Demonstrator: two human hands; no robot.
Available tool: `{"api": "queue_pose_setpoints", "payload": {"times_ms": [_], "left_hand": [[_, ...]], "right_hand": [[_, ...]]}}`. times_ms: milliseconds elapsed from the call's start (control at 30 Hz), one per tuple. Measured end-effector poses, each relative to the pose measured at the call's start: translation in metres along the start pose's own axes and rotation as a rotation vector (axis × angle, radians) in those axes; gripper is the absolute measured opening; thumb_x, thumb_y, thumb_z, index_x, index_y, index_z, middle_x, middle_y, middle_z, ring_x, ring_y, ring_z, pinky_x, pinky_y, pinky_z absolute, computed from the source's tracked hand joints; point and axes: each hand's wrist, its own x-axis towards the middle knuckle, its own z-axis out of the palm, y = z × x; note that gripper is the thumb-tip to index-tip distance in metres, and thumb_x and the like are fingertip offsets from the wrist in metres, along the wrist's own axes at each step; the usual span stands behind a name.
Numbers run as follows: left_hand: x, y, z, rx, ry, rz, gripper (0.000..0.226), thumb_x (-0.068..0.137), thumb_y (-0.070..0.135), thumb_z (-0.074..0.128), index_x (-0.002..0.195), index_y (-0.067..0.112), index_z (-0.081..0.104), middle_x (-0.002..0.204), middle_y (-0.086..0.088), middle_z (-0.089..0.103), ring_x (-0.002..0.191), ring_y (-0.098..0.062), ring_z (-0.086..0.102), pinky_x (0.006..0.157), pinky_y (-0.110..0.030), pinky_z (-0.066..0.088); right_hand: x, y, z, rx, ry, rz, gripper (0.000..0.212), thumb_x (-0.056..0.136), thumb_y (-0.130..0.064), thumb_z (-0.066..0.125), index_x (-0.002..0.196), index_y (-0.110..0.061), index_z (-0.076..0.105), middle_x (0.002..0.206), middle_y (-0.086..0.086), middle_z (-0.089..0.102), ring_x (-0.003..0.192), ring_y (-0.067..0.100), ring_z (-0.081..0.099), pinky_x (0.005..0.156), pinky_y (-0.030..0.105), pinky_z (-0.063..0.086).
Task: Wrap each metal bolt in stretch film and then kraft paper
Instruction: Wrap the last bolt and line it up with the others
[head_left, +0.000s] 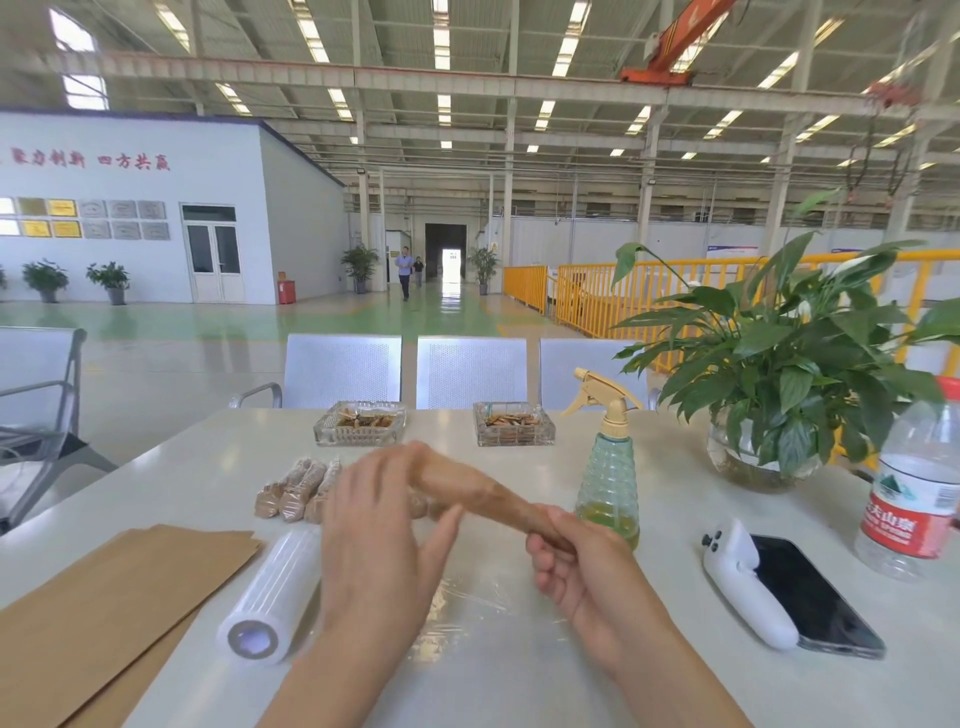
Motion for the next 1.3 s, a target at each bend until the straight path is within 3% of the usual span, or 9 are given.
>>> {"api": "queue_pose_setpoints", "payload": {"times_ms": [100, 200, 367, 567, 667, 833, 1000, 1167, 1300], "left_hand": [[-0.001, 0.009, -0.004, -0.461, -0.067, -0.572, 0.082, 0.076, 0.056, 0.080, 0.143, 0.024, 0.047, 0.129, 0.014, 0.054, 0.116, -0.004, 0.056, 0.097, -0.032, 0.045], [0.005, 0.020, -0.001, -1.042, -0.351, -0.761, 0.059, 0.085, 0.060, 0.073, 0.128, 0.021, 0.062, 0.118, 0.005, 0.074, 0.106, -0.012, 0.073, 0.083, -0.033, 0.060], [0.013, 0.027, 0.014, -0.934, -0.212, -0.846, 0.021, 0.104, 0.021, 0.054, 0.097, 0.005, 0.065, 0.088, -0.009, 0.077, 0.084, -0.025, 0.076, 0.067, -0.036, 0.063], [0.002, -0.001, 0.008, -0.354, -0.522, -0.159, 0.036, 0.093, -0.003, 0.043, 0.096, 0.030, 0.058, 0.077, 0.006, 0.065, 0.073, -0.007, 0.058, 0.069, -0.023, 0.047], [0.001, -0.007, 0.002, -0.220, -0.747, -0.003, 0.014, 0.095, 0.049, 0.046, 0.104, 0.040, 0.053, 0.077, 0.015, 0.062, 0.075, -0.004, 0.057, 0.070, -0.034, 0.048], [0.011, -0.020, 0.003, 0.242, -0.837, 0.275, 0.073, 0.074, 0.097, 0.015, 0.110, 0.043, 0.048, 0.086, 0.006, 0.066, 0.091, -0.019, 0.065, 0.069, -0.038, 0.044], [0.004, -0.025, 0.005, 0.133, -0.796, 0.332, 0.068, 0.080, 0.094, 0.011, 0.128, 0.053, 0.037, 0.089, 0.008, 0.067, 0.090, -0.015, 0.064, 0.067, -0.037, 0.043], [-0.010, -0.026, 0.014, 0.012, -0.866, 0.221, 0.055, 0.084, 0.087, 0.032, 0.131, 0.060, 0.035, 0.105, 0.016, 0.053, 0.095, -0.005, 0.058, 0.081, -0.035, 0.051], [-0.014, -0.026, 0.019, 0.021, -0.853, 0.262, 0.048, 0.089, 0.081, 0.036, 0.122, 0.048, 0.047, 0.099, 0.015, 0.046, 0.096, -0.001, 0.050, 0.079, -0.032, 0.049]], "right_hand": [[0.000, -0.007, 0.005, 0.135, -0.001, 0.014, 0.021, 0.107, -0.012, 0.049, 0.111, 0.000, 0.066, 0.064, 0.009, 0.057, 0.043, 0.010, 0.051, 0.040, 0.022, 0.047], [-0.006, -0.001, 0.012, 0.098, -0.064, 0.063, 0.024, 0.107, -0.013, 0.048, 0.114, 0.000, 0.067, 0.066, 0.009, 0.058, 0.046, 0.010, 0.051, 0.043, 0.021, 0.047], [-0.013, 0.014, 0.017, -0.136, -0.120, 0.026, 0.025, 0.108, -0.012, 0.045, 0.114, 0.000, 0.066, 0.069, 0.010, 0.057, 0.050, 0.014, 0.046, 0.046, 0.024, 0.041], [-0.013, 0.007, 0.011, -0.416, -0.109, 0.023, 0.023, 0.105, -0.009, 0.044, 0.107, -0.004, 0.066, 0.066, 0.007, 0.056, 0.047, 0.012, 0.043, 0.045, 0.023, 0.036], [-0.014, 0.012, 0.011, -0.449, -0.136, 0.064, 0.020, 0.104, -0.008, 0.045, 0.108, -0.004, 0.064, 0.062, 0.006, 0.055, 0.045, 0.012, 0.044, 0.043, 0.023, 0.037], [-0.016, 0.018, 0.015, -0.571, -0.223, 0.043, 0.024, 0.107, -0.023, 0.048, 0.131, -0.024, 0.049, 0.061, 0.001, 0.061, 0.050, 0.015, 0.050, 0.045, 0.025, 0.038], [-0.005, 0.001, 0.014, -1.016, -0.298, -0.057, 0.036, 0.102, -0.041, 0.048, 0.138, -0.036, 0.045, 0.073, -0.003, 0.071, 0.059, 0.008, 0.056, 0.055, 0.024, 0.043], [0.004, 0.002, 0.005, -1.437, -0.335, -0.099, 0.039, 0.101, -0.057, 0.041, 0.129, -0.034, 0.054, 0.123, 0.009, 0.065, 0.109, 0.028, 0.063, 0.095, 0.039, 0.049], [0.011, 0.003, -0.001, -1.760, -0.361, -0.140, 0.047, 0.101, -0.064, 0.032, 0.131, -0.030, 0.048, 0.130, 0.013, 0.060, 0.122, 0.035, 0.054, 0.092, 0.045, 0.041]]}}
